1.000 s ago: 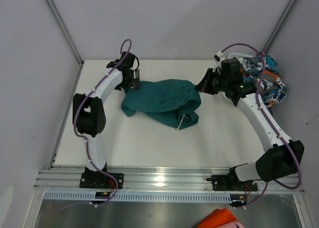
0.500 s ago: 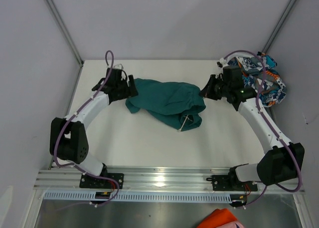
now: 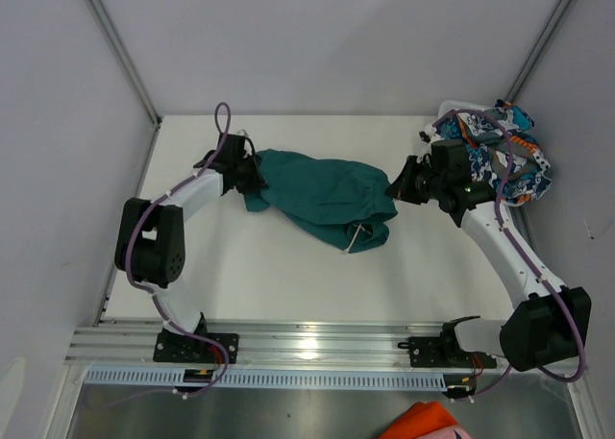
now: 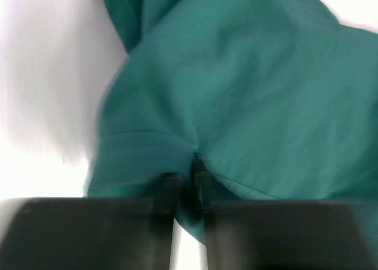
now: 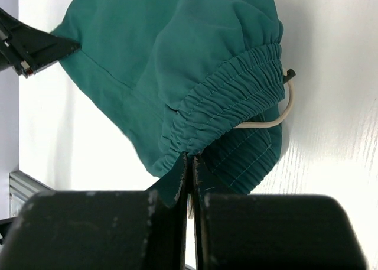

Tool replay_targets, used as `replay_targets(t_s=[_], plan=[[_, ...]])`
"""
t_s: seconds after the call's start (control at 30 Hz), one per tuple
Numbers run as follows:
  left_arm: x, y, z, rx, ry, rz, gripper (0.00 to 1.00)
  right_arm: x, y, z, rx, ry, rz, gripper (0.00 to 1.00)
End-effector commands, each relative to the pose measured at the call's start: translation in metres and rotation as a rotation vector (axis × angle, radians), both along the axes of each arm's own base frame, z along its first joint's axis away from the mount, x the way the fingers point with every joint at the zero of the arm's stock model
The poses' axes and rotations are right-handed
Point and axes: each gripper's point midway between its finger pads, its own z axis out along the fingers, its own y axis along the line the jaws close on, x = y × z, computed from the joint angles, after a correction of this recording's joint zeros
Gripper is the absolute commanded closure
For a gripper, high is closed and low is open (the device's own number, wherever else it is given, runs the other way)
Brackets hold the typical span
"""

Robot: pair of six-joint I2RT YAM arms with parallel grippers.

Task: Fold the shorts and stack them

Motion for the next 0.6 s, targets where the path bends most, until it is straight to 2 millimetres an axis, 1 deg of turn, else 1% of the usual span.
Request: replay_targets(t_s=[0.0,0.03,0.07,0.1,0.13,0.17,0.2,0.27,0.3,0.33,0.37,0.4,0.43,0.47,0.5,0.53,0.57], plan=[[0.028,0.011,0.025,0.04,-0.095,0.058,1.0,0.001,-0.002,0.022,0.01,-0.087,0.004,1.0],[0.026,0.017,0.024,0.07,-0.085,0.075,1.0,0.001,-0.002,0.022,0.009,-0.087,0.004,1.0],[0.029,0.021,0.038,0.081,-0.12,0.089,1.0,0.002,-0.002,0.022,0.01,-0.089,0.004,1.0],[0.033,0.032,0.048,0.125,-0.154,0.123,1.0,0.002,-0.001,0.021,0.011,-0.088,0.005,1.0],[0.035,0.036,0.06,0.139,-0.186,0.141,1.0,0.003,-0.001,0.021,0.012,-0.09,0.007,1.0],[0.034,0.041,0.085,0.143,-0.246,0.158,1.0,0.005,0.0,0.019,0.015,-0.085,0.007,1.0],[0.034,0.046,0.102,0.176,-0.297,0.174,1.0,0.005,0.001,0.02,0.019,-0.086,0.009,1.0],[0.026,0.051,0.132,0.222,-0.386,0.207,1.0,0.006,0.003,0.018,0.026,-0.083,0.011,1.0],[0.018,0.053,0.164,0.234,-0.474,0.235,1.0,0.006,0.002,0.015,0.024,-0.077,0.006,1.0],[0.006,0.051,0.158,0.312,-0.488,0.239,1.0,0.006,0.0,0.015,0.019,-0.077,0.0,1.0],[-0.001,0.05,0.164,0.331,-0.516,0.253,1.0,0.005,-0.001,0.013,0.013,-0.073,-0.008,1.0],[-0.014,0.052,0.162,0.347,-0.522,0.272,1.0,0.006,-0.007,0.007,-0.006,-0.063,-0.035,1.0],[-0.024,0.05,0.143,0.336,-0.484,0.275,1.0,0.006,-0.01,0.004,-0.015,-0.056,-0.054,1.0],[-0.029,0.05,0.134,0.325,-0.466,0.279,1.0,0.006,-0.016,-0.001,-0.024,-0.038,-0.08,1.0],[-0.04,0.055,0.117,0.322,-0.429,0.299,1.0,0.008,-0.024,-0.005,-0.037,-0.026,-0.116,1.0],[-0.051,0.061,0.094,0.343,-0.385,0.31,1.0,0.008,-0.031,-0.006,-0.038,-0.017,-0.146,1.0],[-0.064,0.072,0.07,0.384,-0.343,0.336,1.0,0.01,-0.042,-0.008,-0.045,-0.009,-0.186,1.0]])
